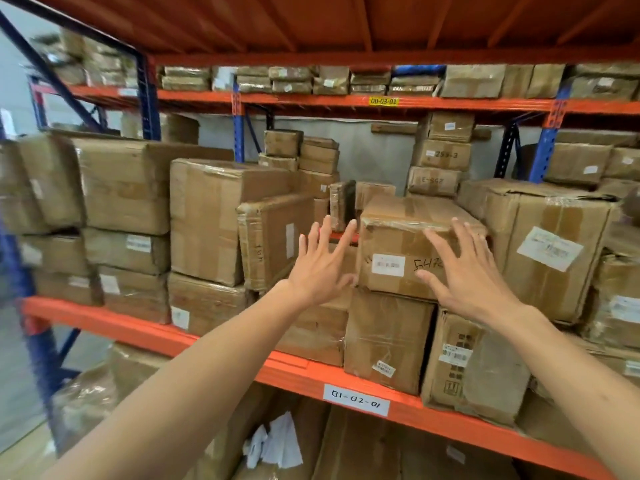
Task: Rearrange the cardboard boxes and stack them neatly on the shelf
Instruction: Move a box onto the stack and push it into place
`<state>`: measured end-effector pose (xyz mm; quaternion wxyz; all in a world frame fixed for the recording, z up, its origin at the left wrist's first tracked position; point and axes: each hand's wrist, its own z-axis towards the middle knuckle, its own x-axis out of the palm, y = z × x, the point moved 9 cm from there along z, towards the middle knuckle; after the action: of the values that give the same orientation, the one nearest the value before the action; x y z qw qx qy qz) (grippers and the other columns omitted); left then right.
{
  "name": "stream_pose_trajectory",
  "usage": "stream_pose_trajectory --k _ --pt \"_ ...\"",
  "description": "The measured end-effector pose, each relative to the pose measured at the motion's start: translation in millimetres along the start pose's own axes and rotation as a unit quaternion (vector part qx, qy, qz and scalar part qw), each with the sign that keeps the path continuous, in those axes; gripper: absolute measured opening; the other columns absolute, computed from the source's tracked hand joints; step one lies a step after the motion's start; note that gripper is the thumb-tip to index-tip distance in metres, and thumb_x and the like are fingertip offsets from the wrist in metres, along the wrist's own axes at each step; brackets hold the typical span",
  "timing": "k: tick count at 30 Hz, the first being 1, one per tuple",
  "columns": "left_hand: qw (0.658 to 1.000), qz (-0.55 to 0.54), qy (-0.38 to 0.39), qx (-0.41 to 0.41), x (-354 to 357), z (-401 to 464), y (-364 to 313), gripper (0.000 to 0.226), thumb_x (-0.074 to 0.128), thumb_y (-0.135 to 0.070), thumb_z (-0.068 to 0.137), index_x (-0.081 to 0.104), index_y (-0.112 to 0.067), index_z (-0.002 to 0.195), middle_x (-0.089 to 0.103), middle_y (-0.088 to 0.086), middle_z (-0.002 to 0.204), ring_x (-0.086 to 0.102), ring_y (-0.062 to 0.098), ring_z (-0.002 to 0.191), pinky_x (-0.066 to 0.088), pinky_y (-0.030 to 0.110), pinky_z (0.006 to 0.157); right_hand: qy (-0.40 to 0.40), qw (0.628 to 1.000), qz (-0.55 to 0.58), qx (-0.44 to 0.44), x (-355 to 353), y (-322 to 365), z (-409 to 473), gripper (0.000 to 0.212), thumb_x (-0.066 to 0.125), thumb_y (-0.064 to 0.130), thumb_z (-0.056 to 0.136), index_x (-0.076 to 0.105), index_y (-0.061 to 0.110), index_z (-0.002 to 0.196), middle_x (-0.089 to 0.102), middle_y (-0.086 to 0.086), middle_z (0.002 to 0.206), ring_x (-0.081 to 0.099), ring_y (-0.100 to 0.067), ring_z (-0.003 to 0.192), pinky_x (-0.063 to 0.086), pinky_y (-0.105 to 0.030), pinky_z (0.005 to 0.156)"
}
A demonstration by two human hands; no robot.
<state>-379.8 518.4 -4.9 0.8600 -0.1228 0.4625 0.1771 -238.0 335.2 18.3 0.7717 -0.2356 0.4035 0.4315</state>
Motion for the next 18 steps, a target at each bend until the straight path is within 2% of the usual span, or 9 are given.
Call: stream_pose_trajectory --k 5,12,14,16,18 --pt "0.995 -0.022 0.01 -0.097 -4 -24 67 0.104 0.059 -0.053 0.096 -0.02 -0.028 0.159 -0.011 0.026 0.165 -0.003 0.047 0.152 0.011 0.06 0.122 0.009 0.997 0.051 -0.06 6 56 19 0.075 0.055 0.053 0.099 0.017 0.04 0.162 -0.008 -0.006 0.172 -0.012 -0.025 0.156 -0.001 -0.045 0.121" --pt "0.973 -0.104 0.017 -0.205 11 -52 169 0.116 0.066 -0.053 0.091 -0.026 -0.028 0.157 -0.002 0.032 0.163 0.006 0.047 0.151 0.018 0.057 0.119 -0.013 0.986 0.075 -0.146 20 152 68 0.072 0.059 0.051 0.099 0.025 0.037 0.16 0.001 -0.012 0.171 -0.004 -0.03 0.157 0.007 -0.05 0.123" --pt "0.968 -0.124 0.024 -0.215 19 -55 194 0.119 0.068 -0.054 0.09 -0.028 -0.029 0.156 0.003 0.032 0.161 0.014 0.049 0.148 0.023 0.059 0.116 -0.004 0.986 0.07 -0.151 32 176 86 0.073 0.059 0.052 0.098 0.022 0.04 0.16 0.003 -0.01 0.171 0.004 -0.032 0.156 0.014 -0.05 0.122" --pt "0.97 -0.124 0.029 -0.209 23 -50 216 0.119 0.068 -0.052 0.09 -0.03 -0.031 0.155 0.007 0.033 0.16 0.018 0.051 0.146 0.027 0.061 0.113 0.039 0.988 0.072 -0.131 55 197 104 0.077 0.059 0.055 0.096 0.016 0.045 0.159 0.005 -0.006 0.171 0.018 -0.036 0.154 0.027 -0.053 0.117" --pt "0.984 -0.065 0.013 -0.164 14 -35 232 0.118 0.069 -0.048 0.091 -0.03 -0.035 0.154 0.007 0.032 0.161 0.02 0.051 0.146 0.032 0.06 0.111 0.096 0.986 0.108 -0.087 86 214 118 0.083 0.061 0.058 0.094 0.008 0.049 0.157 0.004 -0.003 0.171 0.029 -0.037 0.15 0.037 -0.056 0.111"
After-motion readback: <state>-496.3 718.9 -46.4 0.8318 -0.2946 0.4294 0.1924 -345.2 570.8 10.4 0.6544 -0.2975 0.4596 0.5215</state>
